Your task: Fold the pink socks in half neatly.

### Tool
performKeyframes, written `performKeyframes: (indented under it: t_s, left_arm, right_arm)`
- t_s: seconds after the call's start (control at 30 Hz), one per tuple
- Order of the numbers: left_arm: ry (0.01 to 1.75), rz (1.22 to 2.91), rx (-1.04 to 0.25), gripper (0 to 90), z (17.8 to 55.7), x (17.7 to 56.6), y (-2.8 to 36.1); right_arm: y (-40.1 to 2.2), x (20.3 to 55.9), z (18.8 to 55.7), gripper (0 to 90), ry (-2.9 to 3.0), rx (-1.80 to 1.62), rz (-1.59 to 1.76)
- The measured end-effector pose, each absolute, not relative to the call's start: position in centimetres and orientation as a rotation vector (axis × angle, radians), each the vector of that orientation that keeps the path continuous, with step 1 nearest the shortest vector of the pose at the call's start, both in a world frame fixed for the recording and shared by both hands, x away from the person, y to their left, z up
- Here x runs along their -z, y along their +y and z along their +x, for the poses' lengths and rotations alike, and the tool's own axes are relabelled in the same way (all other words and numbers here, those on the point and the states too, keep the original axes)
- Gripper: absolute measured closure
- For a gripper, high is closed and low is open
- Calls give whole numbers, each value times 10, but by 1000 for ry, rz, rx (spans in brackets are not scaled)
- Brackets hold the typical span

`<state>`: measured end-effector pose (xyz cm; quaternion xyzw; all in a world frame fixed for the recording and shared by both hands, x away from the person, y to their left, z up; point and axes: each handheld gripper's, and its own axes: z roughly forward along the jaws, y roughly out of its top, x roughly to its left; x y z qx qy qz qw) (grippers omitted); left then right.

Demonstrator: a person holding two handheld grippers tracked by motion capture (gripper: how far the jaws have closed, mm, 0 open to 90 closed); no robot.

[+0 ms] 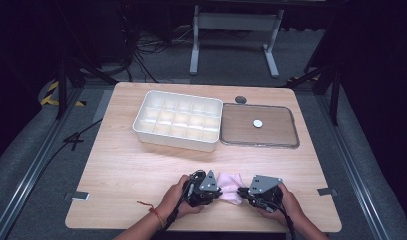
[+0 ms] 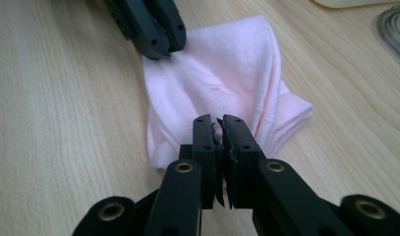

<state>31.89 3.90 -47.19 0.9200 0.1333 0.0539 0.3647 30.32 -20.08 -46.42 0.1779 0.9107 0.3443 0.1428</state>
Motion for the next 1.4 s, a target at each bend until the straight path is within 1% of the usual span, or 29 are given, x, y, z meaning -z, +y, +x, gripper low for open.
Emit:
performKeyframes:
  t_s: [0.07,0.13,0.2,0.23,0.27,0.3,0.37,0.4,0.5,0.57,0.63,0.7,0.77,0.8,0.9,1.07,1.27,1.4]
  left_arm:
    - [337,2367,-135,820,318,471,39]
    - [342,2359,-117,799,318,469,42]
    - [400,2323,-147,722,322,465,47]
    - [400,2323,-147,679,322,465,47]
    - [476,2264,-150,641,327,462,53]
    - [511,2242,-147,606,330,461,56]
    - [545,2218,-136,590,334,462,57]
    - [582,2197,-129,533,339,463,56]
    - [607,2199,-102,525,342,467,51]
    - [588,2241,-128,511,340,472,43]
    - [544,2278,-203,505,334,472,37]
    - [498,2283,-235,512,329,469,35]
    - [456,2274,-263,553,325,465,33]
    - [434,2282,-258,585,324,465,33]
    - [422,2302,-244,626,324,469,32]
    - [412,2321,-222,633,325,475,31]
    - [404,2323,-223,648,324,476,31]
    - [394,2337,-251,648,322,475,30]
  right_arm:
    - [-201,465,305,853,2627,-1005,524]
    - [-200,466,308,856,2632,-1015,532]
    - [-200,466,311,856,2631,-1020,536]
    - [-200,466,311,856,2631,-1020,536]
    - [-200,466,312,856,2626,-1018,538]
    - [-200,466,313,856,2628,-1025,542]
    - [-200,467,314,857,2624,-1026,539]
    - [-200,466,314,857,2624,-1026,530]
    - [-200,466,315,856,2619,-1037,537]
    - [-200,464,315,850,2605,-1051,543]
    - [-200,460,316,843,2585,-1073,547]
    - [-200,457,317,838,2560,-1092,550]
    - [-199,454,319,833,2541,-1110,566]
    - [-198,453,321,832,2529,-1112,574]
    - [-192,452,325,827,2525,-1135,580]
    - [-181,458,328,821,2549,-1074,562]
    - [-190,465,335,839,2556,-1020,596]
    - [-194,466,333,839,2561,-1006,578]
